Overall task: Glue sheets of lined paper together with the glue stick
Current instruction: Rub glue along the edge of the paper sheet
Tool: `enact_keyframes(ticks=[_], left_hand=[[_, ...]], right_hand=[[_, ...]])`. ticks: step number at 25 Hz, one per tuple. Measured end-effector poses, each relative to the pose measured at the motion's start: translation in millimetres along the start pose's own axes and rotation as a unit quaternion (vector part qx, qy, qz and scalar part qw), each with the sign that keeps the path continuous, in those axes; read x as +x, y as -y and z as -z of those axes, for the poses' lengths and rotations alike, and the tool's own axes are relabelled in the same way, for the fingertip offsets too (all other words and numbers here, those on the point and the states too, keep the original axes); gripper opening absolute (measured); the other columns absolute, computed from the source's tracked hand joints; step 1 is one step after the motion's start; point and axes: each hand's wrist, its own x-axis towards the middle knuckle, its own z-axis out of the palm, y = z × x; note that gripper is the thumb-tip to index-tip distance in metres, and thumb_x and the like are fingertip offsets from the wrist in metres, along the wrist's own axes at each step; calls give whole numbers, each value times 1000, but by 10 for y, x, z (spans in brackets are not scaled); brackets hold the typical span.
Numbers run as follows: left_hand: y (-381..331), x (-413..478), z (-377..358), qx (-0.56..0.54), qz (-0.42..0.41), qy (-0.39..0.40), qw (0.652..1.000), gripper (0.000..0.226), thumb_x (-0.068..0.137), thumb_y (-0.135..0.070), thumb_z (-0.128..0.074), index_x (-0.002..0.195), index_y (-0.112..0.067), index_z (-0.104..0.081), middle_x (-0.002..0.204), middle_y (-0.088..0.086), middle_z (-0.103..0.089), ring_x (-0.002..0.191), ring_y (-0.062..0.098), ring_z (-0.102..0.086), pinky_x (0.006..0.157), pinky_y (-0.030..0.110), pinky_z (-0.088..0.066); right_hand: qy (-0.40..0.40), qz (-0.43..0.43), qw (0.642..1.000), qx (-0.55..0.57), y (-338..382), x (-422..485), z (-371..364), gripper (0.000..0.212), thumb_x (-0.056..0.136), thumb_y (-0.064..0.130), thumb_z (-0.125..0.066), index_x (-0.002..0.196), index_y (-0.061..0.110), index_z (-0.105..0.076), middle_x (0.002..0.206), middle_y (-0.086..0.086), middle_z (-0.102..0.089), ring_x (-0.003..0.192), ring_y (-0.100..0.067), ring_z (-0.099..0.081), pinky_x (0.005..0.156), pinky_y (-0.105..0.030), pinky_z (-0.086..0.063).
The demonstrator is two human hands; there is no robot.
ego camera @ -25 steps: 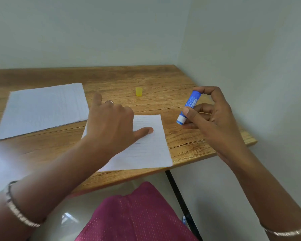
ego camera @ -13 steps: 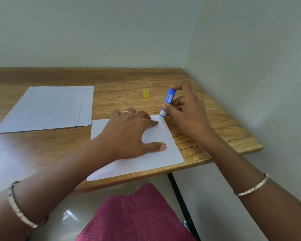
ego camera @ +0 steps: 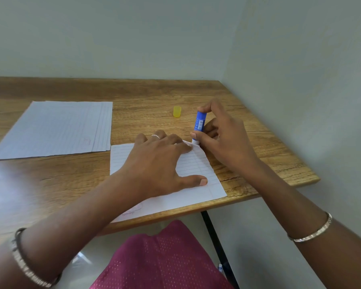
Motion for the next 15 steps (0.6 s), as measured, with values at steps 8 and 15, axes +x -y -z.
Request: enact_keyframes(ticks=[8, 15], left_hand=[[10, -26, -59, -11, -3, -15, 1000, 96, 72, -94, -24, 147, -36, -40, 151, -16, -40, 135, 17, -34, 103, 47, -26], [4, -30, -65, -7, -7, -18, 1000, 94, 75, -92, -24, 148, -35, -38, 154, -16, -39, 136, 17, -33, 102, 45, -24]], right_hand=[[-30, -3, 999, 31, -1, 38, 50, 44, 89, 22, -79, 125, 21, -54, 81, 4, -77, 70, -3, -73, 69, -13, -56], [-24, 33, 999, 1, -67, 65, -83, 45, 88, 22, -80, 126, 17, -55, 79, 2, -76, 69, -5, -72, 68, -17, -59]])
